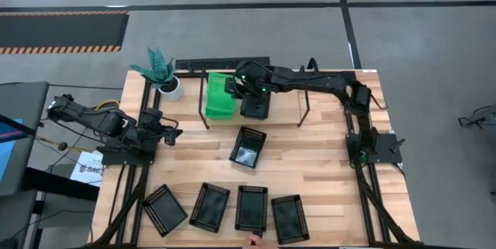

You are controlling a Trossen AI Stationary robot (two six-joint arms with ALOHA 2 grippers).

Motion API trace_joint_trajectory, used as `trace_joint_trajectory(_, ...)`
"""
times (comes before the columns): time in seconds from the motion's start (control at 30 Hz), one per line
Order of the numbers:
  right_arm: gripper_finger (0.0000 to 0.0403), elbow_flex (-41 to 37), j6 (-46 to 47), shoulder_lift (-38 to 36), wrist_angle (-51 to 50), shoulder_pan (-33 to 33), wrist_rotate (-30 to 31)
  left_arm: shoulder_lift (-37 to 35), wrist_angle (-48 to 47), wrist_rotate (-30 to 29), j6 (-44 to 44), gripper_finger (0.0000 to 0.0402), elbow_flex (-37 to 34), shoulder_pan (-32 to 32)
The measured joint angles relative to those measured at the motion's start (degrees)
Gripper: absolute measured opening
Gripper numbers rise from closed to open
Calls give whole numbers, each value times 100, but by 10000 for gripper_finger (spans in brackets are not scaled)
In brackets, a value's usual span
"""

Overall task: Stack baskets on shelf by color
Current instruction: Stack the green bin on top of the green stacked bins on the shelf

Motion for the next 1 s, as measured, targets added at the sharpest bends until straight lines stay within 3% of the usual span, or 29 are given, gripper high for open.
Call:
trace_joint_trajectory(0.43, 28, 4, 9, -20, 91, -174, -281, 2, -95, -92, -58, 261, 0, 0)
trace_joint_trajectory(1.0, 90, 4, 18, -20, 92, -174, -292, 2, -102, -98, 2, 261, 0, 1)
